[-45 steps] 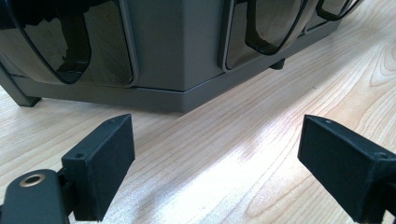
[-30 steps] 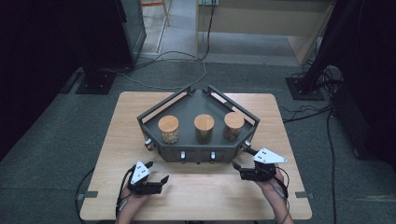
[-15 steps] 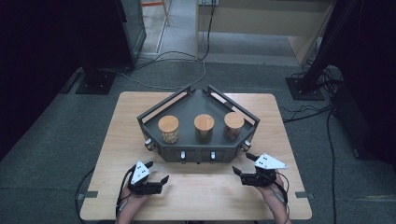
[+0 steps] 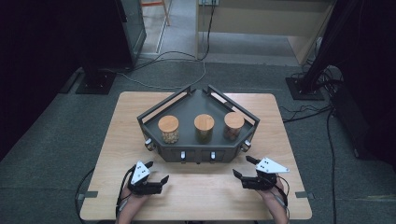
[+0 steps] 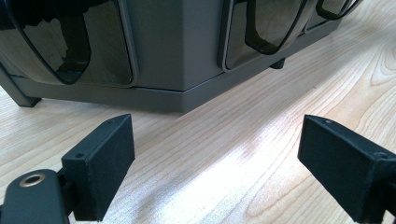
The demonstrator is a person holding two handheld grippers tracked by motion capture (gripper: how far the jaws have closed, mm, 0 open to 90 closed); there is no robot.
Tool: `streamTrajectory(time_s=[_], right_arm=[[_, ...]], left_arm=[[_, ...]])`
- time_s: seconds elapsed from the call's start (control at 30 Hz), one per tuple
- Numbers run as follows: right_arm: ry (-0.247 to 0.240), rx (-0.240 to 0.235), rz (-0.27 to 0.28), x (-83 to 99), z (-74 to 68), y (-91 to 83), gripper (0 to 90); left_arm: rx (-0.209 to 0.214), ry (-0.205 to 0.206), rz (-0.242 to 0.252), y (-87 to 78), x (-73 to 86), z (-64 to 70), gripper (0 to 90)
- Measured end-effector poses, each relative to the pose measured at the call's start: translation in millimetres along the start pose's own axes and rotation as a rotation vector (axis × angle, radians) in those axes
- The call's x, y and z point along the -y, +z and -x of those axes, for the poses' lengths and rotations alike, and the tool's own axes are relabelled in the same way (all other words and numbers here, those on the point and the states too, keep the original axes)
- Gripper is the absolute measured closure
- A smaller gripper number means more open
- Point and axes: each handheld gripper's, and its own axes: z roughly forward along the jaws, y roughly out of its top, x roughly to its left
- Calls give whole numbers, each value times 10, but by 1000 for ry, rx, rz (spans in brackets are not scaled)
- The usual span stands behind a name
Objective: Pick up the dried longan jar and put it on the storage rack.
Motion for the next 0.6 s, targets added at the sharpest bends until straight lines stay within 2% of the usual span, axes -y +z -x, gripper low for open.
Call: streamTrajectory(time_s=[0.6], right_arm=[[18, -12, 14, 168, 17, 23, 203]], left_arm=[[-1, 2, -1, 1, -2, 4, 108]])
